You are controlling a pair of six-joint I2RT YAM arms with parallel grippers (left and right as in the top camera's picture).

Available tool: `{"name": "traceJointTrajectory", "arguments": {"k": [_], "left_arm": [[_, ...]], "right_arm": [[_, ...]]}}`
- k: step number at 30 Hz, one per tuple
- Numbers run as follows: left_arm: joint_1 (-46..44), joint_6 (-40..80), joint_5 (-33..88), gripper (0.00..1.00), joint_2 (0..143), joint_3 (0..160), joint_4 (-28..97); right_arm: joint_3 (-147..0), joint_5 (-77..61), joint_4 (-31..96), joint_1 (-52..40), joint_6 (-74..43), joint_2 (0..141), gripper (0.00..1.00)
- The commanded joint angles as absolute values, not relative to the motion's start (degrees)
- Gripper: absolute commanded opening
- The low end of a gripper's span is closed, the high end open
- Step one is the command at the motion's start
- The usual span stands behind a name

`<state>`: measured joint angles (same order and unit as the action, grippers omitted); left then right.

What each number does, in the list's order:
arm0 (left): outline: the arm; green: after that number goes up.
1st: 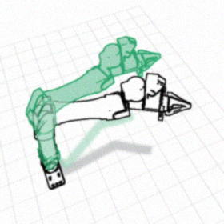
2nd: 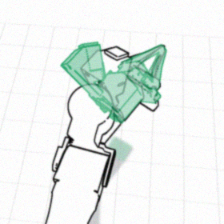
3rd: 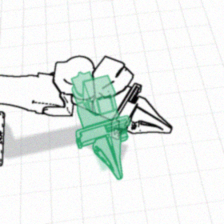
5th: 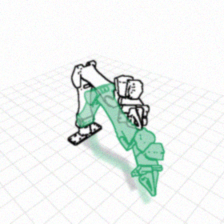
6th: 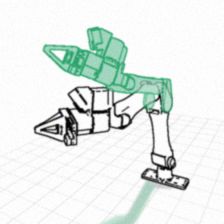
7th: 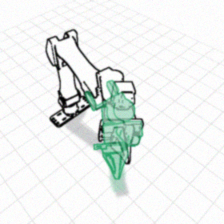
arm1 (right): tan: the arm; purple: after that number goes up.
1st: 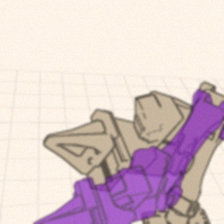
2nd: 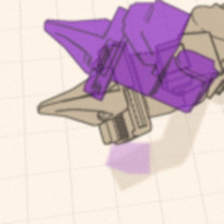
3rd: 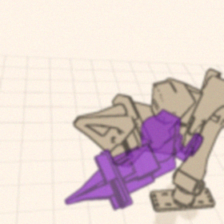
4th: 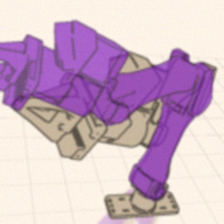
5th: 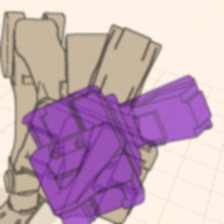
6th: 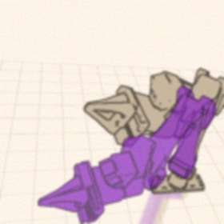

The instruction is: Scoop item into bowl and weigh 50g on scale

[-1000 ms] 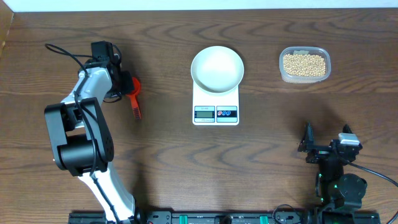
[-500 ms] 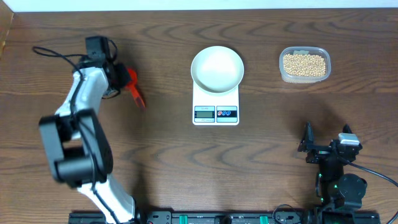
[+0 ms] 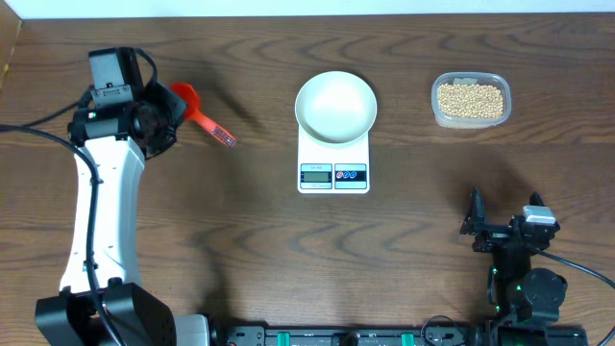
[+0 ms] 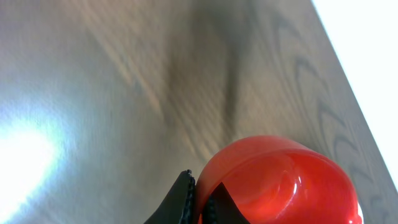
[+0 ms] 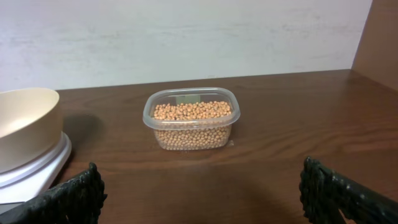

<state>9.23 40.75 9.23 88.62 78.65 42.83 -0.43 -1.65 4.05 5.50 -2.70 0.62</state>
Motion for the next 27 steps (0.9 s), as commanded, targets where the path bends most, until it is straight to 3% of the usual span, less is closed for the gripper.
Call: {"name": "traceJointTrajectory", "arguments": {"k": [1,9,15,27], "left_arm": [[7.9,49.6,12.1,0.07,88.4,79.1,45.4],[4.0,51.4,12.9,0.07,88.4,79.1,45.3],[0.7,51.4,12.9,0.07,88.4,79.1,43.5],[-2.9,52.5,17.2,0.07,88.4,79.1,38.4]], "right_arm": [[-0.3,-2.2,3.8,5.1,-2.3,0.3,0.99],[-0.3,-8.6,2.9,5.1,-7.3,0.3,0.99],[-0.3,-24.1,-3.8,5.1,-12.4,0.3,0.99],[-4.6,-32.4,-9.0,5.1,-21.2,4.5,0.99]]}}
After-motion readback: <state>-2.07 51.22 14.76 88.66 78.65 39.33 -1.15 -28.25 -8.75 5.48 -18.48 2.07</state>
